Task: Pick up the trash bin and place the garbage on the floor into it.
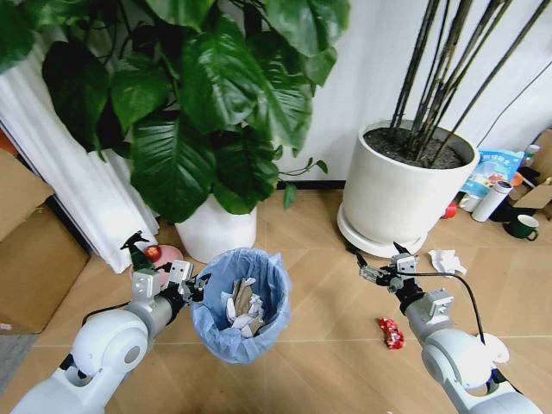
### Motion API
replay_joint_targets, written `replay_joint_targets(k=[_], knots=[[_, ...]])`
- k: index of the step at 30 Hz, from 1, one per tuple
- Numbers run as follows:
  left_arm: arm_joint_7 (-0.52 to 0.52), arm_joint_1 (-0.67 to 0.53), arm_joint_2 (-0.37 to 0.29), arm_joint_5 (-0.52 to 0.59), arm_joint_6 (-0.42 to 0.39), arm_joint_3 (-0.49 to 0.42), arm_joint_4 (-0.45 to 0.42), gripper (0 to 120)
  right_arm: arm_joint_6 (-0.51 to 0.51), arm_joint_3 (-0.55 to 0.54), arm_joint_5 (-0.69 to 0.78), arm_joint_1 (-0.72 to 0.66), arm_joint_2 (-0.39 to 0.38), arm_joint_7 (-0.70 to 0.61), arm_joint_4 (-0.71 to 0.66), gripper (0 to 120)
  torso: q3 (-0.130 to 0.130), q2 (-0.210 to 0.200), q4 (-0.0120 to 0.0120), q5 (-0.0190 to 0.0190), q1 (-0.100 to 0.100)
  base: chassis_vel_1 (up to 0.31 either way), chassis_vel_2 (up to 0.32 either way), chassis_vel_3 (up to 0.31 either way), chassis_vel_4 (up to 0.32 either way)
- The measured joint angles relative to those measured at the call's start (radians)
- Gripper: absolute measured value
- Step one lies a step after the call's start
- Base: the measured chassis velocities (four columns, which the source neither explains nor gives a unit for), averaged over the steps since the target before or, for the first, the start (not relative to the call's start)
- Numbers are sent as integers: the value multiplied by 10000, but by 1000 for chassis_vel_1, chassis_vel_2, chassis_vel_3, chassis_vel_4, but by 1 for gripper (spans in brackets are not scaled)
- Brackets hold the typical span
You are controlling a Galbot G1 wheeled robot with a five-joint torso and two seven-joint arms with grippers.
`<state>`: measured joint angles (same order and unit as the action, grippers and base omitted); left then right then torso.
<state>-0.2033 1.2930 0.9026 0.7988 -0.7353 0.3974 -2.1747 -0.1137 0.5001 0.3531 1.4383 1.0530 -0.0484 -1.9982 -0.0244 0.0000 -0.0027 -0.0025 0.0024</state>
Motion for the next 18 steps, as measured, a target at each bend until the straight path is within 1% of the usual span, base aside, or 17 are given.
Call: replay_joint_targets(k=[1, 5, 6, 12, 13, 18], knots=[[0, 2, -14, 0, 0, 10, -25, 0, 0, 0, -12, 15, 32, 4, 0, 100, 0, 0, 2, 11, 0, -171, -138, 161, 178], [0, 2, -31, 0, 0, 22, -58, 0, 0, 0, -28, 54, 73, 6, -5, 100, 0, 0, 0, 2, 0, -160, -154, 145, 135], [0, 11, -32, 0, 0, 26, -75, 0, 0, -1, -36, 80, 95, 7, -11, 100, 0, 0, 2, 8, 0, -164, -151, 152, 156], [-3, 66, 4, -8, -1, 26, -147, 0, 6, 65, -88, 187, 115, 11, -23, 100, 0, 0, 2, 2, -1, -164, -162, 158, 165], [-4, 72, 4, -9, 0, 27, -168, 0, 10, 88, -101, 214, 113, 14, -30, 100, 0, 0, 3, 10, -1, -177, -183, 166, 197], [-5, 83, -2, -10, 0, 34, -199, 0, 29, 145, -128, 270, 108, 21, -64, 100, 0, 0, 1, 4, -1, -173, -184, 177, 188]])
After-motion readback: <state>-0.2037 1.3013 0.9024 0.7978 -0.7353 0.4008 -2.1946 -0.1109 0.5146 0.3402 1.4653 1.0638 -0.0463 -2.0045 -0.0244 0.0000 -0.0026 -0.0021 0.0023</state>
